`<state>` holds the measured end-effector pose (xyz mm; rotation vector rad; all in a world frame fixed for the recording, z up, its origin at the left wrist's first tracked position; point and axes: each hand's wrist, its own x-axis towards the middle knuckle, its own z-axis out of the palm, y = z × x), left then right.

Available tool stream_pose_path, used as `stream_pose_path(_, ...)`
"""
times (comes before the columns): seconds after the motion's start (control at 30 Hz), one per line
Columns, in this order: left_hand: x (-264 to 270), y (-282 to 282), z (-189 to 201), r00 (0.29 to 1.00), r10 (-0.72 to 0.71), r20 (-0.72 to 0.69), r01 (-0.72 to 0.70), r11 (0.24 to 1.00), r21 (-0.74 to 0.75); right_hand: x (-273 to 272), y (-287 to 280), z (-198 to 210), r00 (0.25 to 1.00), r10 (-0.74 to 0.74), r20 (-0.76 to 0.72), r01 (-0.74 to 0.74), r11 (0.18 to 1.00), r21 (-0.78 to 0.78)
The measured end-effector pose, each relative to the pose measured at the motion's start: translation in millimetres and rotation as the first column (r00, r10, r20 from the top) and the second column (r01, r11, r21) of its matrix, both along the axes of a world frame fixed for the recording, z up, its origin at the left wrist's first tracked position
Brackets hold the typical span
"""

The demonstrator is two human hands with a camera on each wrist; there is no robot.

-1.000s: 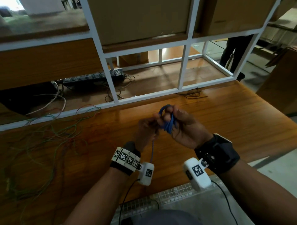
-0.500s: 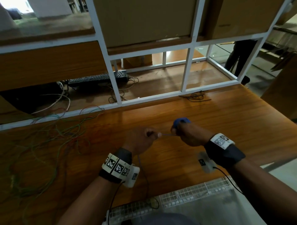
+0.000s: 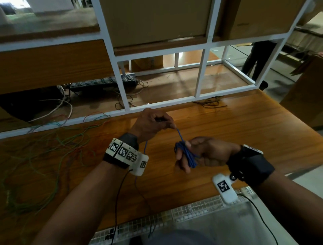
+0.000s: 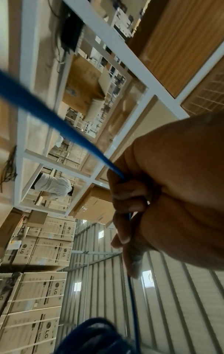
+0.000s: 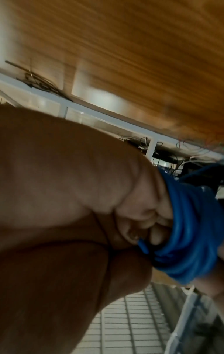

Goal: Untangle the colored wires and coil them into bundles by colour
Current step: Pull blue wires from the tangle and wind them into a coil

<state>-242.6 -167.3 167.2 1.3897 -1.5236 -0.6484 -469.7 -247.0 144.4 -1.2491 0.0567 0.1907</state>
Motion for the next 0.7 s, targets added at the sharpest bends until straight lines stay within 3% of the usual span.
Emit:
stream_pose_path(0.07,-3,-3,-9,0.997,0.0,-0.082,0.0,1.0,0.001,-1,-3,4,0.997,-0.01,0.081,-0.002,0.989,0.146)
stream_pose_path(0.17,-17,-4,-28,0.975,-0.049,-0.215,0.049,0.999,-0.005,0,3,8,0.984,0.016,0.18,-0.049,0.982,0.181)
stream_pose_path(0.23,-30,-1,-42,0.94,-0.07,-0.335,0.07,0.997,-0.013,0,7,10,0.968,-0.062,0.243,-0.012,0.956,0.292)
stream_pose_path(0.3,-46,3,-56,0.892,0.036,-0.451,-0.011,0.998,0.057,4,2,14,0.919,-0.289,0.27,0.161,0.897,0.412)
stream_pose_path(0.37,-56,7,-76,0.893,0.203,-0.401,-0.145,0.975,0.17,10,-9,14,0.779,-0.562,0.277,0.467,0.816,0.341)
stream_pose_path(0.43,-61,16,-96,0.9,0.242,-0.363,-0.173,0.961,0.214,12,-25,13,0.567,-0.758,0.323,0.737,0.641,0.212)
stream_pose_path(0.5,-59,27,-107,0.925,0.232,-0.301,-0.164,0.958,0.233,10,-45,7,0.356,-0.832,0.426,0.921,0.39,-0.008)
stream_pose_path(0.53,-56,32,-107,0.94,0.252,-0.228,-0.195,0.95,0.245,8,-52,5,0.295,-0.815,0.498,0.955,0.232,-0.187)
stream_pose_path(0.57,-53,33,-107,0.945,0.279,-0.168,-0.234,0.94,0.248,6,-59,3,0.279,-0.777,0.564,0.928,0.066,-0.368)
stream_pose_path(0.6,-49,34,-105,0.946,0.299,-0.124,-0.266,0.936,0.232,3,-64,-2,0.327,-0.733,0.596,0.848,-0.051,-0.528)
stream_pose_path(0.63,-43,34,-102,0.946,0.314,-0.08,-0.292,0.933,0.21,1,-65,-4,0.436,-0.707,0.557,0.722,-0.094,-0.685)
stream_pose_path(0.7,-28,32,-94,0.937,0.346,0.035,-0.348,0.925,0.151,-2,-59,-15,0.735,-0.62,0.275,0.364,0.018,-0.931)
